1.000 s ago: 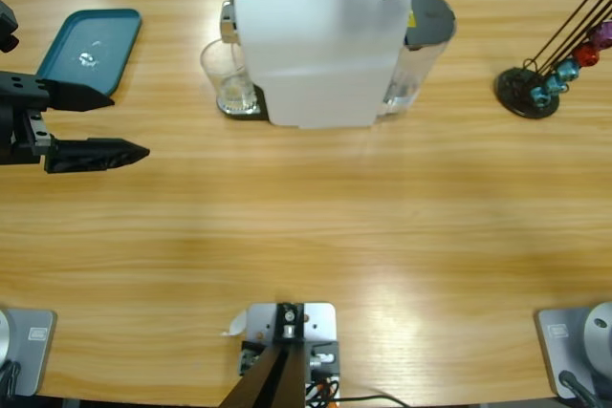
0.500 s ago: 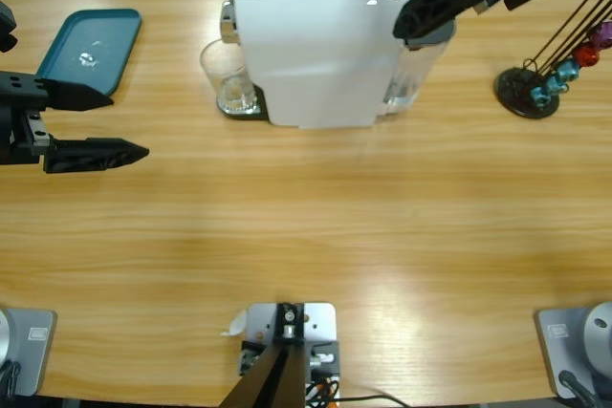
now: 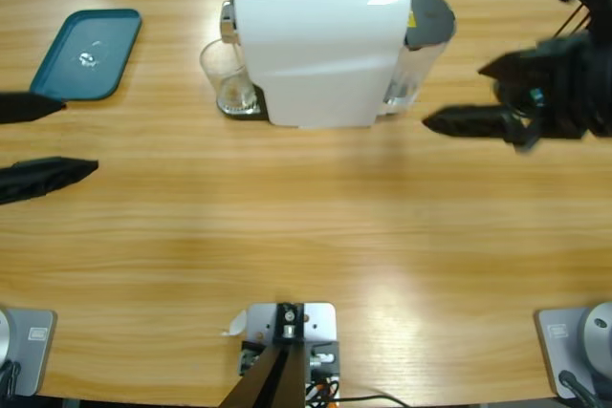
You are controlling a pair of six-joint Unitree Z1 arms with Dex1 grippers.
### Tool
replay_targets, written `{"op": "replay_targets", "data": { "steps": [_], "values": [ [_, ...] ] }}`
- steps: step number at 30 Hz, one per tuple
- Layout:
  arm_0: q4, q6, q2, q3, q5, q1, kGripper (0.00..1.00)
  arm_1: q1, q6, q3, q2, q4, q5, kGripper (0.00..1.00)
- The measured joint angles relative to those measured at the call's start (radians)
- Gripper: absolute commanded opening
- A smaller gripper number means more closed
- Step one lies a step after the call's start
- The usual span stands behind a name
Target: Pour coffee
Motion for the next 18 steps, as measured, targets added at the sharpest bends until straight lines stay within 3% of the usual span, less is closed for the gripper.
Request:
{"op": "replay_targets", "data": {
  "steps": [8,18],
  "values": [
    [-0.120,-0.001,-0.039,0.126,0.034,0.000,0.885,0.016,-0.016,0.209,-0.178,-0.084,0.000,0.931],
    [-0.176,-0.014,-0.046,0.165,0.059,0.000,0.890,0.016,-0.010,0.243,-0.196,-0.132,0.005,0.929]
  ]
}}
